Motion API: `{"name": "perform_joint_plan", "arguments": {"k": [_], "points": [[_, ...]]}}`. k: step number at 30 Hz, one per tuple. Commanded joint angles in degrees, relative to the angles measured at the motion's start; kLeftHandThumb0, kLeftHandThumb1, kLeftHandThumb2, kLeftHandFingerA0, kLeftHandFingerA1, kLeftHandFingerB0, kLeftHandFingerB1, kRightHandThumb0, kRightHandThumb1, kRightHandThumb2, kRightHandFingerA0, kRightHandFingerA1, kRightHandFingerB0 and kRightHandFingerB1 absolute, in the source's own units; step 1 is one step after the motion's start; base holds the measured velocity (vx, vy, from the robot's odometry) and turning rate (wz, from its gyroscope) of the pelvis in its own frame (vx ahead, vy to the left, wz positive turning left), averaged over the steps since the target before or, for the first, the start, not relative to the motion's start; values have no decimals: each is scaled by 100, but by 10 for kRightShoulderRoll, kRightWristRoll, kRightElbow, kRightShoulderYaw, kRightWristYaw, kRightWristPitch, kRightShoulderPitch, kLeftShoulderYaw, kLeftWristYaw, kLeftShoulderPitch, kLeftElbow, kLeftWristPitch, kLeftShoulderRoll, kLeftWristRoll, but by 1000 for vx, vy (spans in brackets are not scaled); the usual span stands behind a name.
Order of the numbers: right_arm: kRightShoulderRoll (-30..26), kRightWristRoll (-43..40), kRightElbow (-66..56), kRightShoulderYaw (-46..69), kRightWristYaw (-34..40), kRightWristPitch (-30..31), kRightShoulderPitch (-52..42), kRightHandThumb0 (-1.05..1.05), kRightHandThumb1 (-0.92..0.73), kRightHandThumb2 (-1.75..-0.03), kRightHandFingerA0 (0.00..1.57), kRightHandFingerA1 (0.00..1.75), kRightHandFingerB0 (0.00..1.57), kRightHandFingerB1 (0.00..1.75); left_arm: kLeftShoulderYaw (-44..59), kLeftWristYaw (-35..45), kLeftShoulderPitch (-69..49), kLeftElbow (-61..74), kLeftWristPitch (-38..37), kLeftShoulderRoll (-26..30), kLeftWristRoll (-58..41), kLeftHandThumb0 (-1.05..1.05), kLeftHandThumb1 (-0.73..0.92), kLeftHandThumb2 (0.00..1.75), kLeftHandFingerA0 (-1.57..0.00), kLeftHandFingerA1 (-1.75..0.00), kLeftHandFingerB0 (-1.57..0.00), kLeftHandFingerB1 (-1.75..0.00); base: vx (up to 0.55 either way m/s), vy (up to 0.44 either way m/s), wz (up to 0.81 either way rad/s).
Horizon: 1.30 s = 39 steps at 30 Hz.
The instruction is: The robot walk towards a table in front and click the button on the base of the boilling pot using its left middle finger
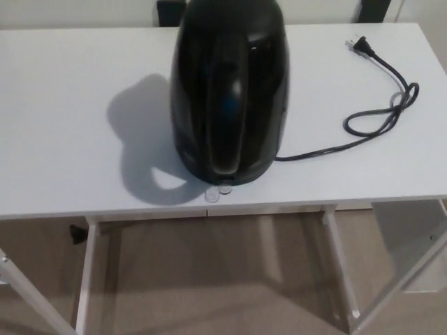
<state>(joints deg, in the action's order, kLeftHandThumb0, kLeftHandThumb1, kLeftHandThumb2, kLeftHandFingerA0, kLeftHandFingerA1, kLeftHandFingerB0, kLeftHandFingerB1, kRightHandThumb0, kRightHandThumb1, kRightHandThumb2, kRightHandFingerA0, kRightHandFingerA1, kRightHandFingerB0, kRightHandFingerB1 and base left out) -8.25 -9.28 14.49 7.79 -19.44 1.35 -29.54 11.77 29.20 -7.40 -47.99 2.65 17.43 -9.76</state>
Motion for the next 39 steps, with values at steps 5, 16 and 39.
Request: {"name": "perform_joint_plan", "arguments": {"k": [5, 16, 39], "points": [[-11, 12, 4, 0, 12, -13, -3, -4, -56, -94, 37, 60, 18, 49, -3, -2, 0, -1, -3, 4, 3, -17, 44, 53, -55, -47, -37, -38, -30, -156, 1], [-17, 34, 12, -9, 20, -34, -4, -5, -76, -60, 47, 49, 31, 37, -8, -6, -1, 3, -3, 4, 6, -15, 44, 53, -55, -47, -38, -39, -9, 34, 1], [-35, 69, 42, -28, 29, -77, 5, -8, -72, -60, 50, 52, 32, 39, -10, 2, 4, -5, -9, 6, 4, -22, 42, 56, -54, -51, -39, -43, -2, -9, 2]]}}
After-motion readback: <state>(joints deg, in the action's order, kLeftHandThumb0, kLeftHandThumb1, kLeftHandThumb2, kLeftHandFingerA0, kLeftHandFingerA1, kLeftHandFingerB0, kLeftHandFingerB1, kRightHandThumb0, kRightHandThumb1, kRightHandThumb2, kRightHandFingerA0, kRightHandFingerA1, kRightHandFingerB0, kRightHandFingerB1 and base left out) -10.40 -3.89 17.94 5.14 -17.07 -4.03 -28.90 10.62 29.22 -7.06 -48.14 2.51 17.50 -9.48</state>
